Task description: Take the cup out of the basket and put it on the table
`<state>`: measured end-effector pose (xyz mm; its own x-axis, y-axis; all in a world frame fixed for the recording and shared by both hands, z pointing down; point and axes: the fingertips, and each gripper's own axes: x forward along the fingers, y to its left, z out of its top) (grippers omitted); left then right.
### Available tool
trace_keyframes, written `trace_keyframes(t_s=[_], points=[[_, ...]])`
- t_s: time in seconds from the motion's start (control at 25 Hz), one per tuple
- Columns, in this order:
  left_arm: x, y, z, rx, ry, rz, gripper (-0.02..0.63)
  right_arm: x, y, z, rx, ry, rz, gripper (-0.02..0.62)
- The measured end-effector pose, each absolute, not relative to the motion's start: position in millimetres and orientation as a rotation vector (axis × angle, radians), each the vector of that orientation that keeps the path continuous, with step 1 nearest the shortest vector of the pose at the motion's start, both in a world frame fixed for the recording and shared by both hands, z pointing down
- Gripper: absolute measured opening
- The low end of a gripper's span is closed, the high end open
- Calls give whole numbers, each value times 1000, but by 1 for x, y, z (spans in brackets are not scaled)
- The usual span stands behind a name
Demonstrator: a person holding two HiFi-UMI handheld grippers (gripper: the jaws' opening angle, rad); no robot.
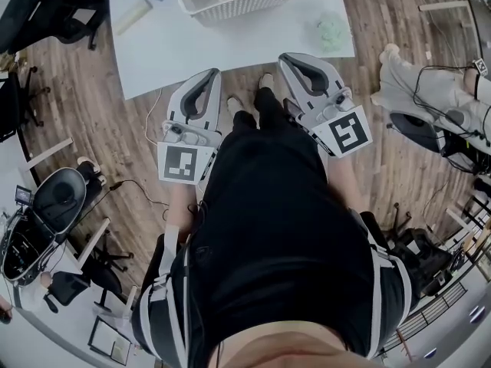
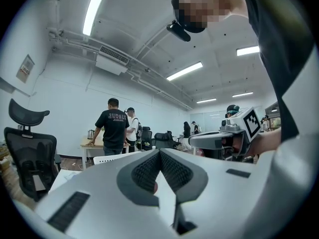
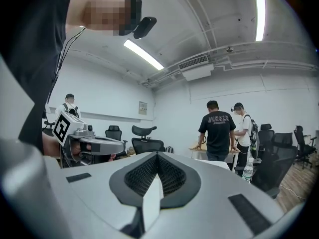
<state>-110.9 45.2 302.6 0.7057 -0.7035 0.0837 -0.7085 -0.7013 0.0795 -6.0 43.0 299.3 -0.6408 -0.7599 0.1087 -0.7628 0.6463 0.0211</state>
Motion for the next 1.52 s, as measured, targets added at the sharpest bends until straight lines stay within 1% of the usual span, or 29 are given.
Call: trace_keyframes(t_s=[0.4, 1.0, 1.52], points=[[-98, 18, 296, 2767, -1199, 36, 20, 0, 8, 291, 1230, -2810, 7, 18], [-56, -30, 292, 2739, -1248, 24, 18, 50, -44, 297, 1197, -2828, -15, 18], [-8, -78, 300, 2646, -1346, 2, 19, 88, -90, 305, 1108, -2916, 75, 18]])
